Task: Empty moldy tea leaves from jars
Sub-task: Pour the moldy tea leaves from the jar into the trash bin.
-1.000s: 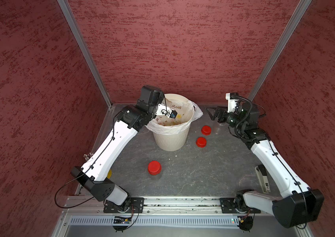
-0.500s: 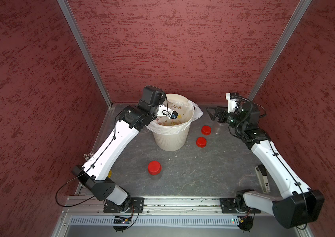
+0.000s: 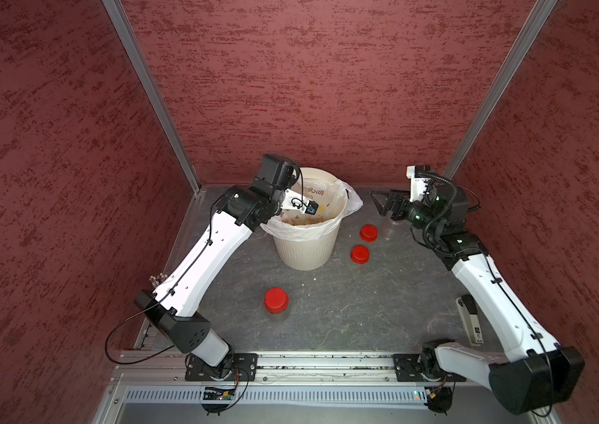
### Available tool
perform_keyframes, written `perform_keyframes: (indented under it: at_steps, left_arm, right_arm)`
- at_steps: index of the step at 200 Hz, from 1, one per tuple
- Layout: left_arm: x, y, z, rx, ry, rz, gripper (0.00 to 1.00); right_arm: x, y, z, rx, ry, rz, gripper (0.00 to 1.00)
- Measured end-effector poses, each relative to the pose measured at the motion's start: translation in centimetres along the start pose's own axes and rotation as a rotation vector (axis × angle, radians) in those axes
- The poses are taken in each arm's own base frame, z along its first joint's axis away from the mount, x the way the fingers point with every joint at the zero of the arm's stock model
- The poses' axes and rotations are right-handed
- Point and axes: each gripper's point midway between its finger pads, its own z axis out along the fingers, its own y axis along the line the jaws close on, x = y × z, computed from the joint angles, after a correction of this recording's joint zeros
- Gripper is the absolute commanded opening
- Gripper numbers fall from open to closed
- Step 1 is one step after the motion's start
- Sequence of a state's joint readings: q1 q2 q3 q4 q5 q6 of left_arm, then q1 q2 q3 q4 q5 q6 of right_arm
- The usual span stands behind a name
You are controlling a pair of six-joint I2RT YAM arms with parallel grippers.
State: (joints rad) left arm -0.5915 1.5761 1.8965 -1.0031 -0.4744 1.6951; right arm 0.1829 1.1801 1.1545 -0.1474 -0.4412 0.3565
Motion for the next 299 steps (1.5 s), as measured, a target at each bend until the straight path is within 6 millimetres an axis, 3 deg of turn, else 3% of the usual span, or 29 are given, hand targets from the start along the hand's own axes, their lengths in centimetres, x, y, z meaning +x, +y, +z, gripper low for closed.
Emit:
perform_keyframes:
  at_steps: [49, 98, 142, 191, 209, 246, 279, 299]
  left_arm:
    - [-0.6, 1.9, -0.9, -0.045, -0.014, -0.002, 0.65]
    - [-1.6, -0.5, 0.6, 0.032, -0.019, 0.038, 0.65]
    - [-1.3, 2.2, -0.8, -0.039, -0.026, 0.005, 0.65]
    - [-2.2, -1.1, 0.3, 0.055, -0.032, 0.04, 0.65]
    - [-2.1, -0.8, 0.0, 0.053, -0.034, 0.04, 0.65]
    - [-1.1, 1.8, -1.8, -0.036, -0.032, -0.004, 0.65]
    - [-1.8, -0.9, -0.4, 0.039, -0.034, 0.033, 0.65]
    - [-2.2, -1.0, 0.0, 0.055, -0.036, 0.046, 0.66]
  right_arm:
    - [0.2, -0.2, 0.2, 0.002, 0.006, 0.003, 0.99]
    - [0.2, -0.2, 0.3, 0.002, 0.008, 0.004, 0.99]
    - [0.3, -0.3, 0.4, 0.002, 0.012, 0.005, 0.99]
    - [0.6, -0.4, 0.7, -0.004, 0.022, 0.01, 0.99]
    - [0.8, -0.4, 0.8, -0.008, 0.029, 0.015, 0.99]
    - [0.4, -0.1, 0.9, -0.021, 0.024, 0.02, 0.99]
    - [0.1, 0.3, 0.9, -0.041, 0.016, 0.021, 0.99]
    - [0.3, 0.3, 1.0, -0.049, 0.023, 0.023, 0.99]
